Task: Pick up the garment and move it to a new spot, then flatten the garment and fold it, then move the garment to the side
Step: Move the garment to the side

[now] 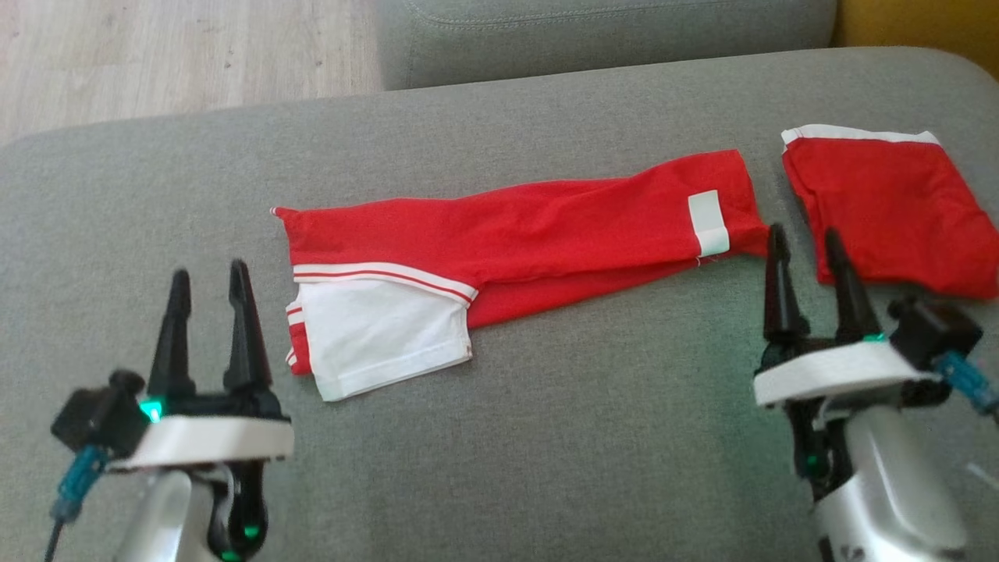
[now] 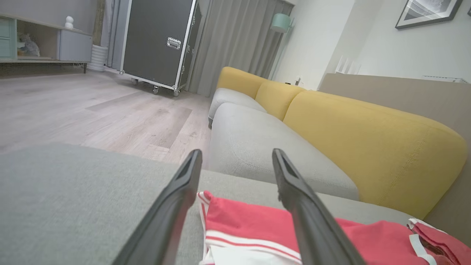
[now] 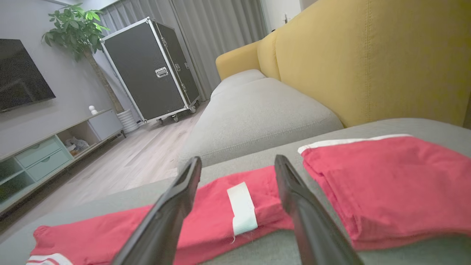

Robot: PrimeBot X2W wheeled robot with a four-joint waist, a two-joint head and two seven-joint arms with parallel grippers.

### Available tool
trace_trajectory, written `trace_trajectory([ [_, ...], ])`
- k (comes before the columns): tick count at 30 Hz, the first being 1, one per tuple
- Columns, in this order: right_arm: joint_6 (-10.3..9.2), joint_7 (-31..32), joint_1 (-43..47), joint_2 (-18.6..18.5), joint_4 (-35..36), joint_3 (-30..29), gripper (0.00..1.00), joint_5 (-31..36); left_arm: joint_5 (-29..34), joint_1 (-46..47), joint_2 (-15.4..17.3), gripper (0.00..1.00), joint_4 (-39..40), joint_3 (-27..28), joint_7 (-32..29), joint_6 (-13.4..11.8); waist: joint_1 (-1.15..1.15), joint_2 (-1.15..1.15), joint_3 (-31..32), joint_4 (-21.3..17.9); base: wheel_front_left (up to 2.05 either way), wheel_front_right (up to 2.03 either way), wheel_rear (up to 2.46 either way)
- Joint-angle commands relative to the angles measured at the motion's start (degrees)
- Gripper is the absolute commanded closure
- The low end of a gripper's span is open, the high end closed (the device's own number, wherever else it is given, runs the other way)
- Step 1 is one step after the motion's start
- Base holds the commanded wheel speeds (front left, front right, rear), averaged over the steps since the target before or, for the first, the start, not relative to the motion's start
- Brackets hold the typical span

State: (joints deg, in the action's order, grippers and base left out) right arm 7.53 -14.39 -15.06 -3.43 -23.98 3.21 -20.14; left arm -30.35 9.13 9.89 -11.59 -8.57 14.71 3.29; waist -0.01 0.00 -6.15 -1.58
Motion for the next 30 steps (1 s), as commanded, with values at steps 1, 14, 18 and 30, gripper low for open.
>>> trace_trajectory([
  [1,-0.04,-0.6,-2.1,0.5,2.8,2.1,0.0,-0.6,1.3,1.7,0.2,0.0,1.5,3.3,0.3,0.7,0.01,0.0,-0.1,0.0,0.0,0.0,0.0],
  [14,-0.04,0.1,-8.0,0.5,-4.4,-1.5,0.0,6.3,6.2,4.3,-3.5,0.0,-0.7,4.8,0.3,4.1,0.01,0.0,-4.0,2.1,0.0,0.0,0.0],
  [18,-0.04,2.8,-12.3,0.5,-10.7,-4.6,0.0,5.8,6.3,5.4,-3.5,0.0,-0.9,3.9,0.3,4.2,0.01,0.0,-5.6,3.0,0.0,0.0,0.0],
  [30,-0.04,7.2,-24.6,0.6,-30.9,-21.5,0.0,21.9,4.5,8.6,-2.5,0.0,-0.6,0.4,0.3,4.2,0.01,0.0,-9.9,6.5,0.0,0.0,0.0],
])
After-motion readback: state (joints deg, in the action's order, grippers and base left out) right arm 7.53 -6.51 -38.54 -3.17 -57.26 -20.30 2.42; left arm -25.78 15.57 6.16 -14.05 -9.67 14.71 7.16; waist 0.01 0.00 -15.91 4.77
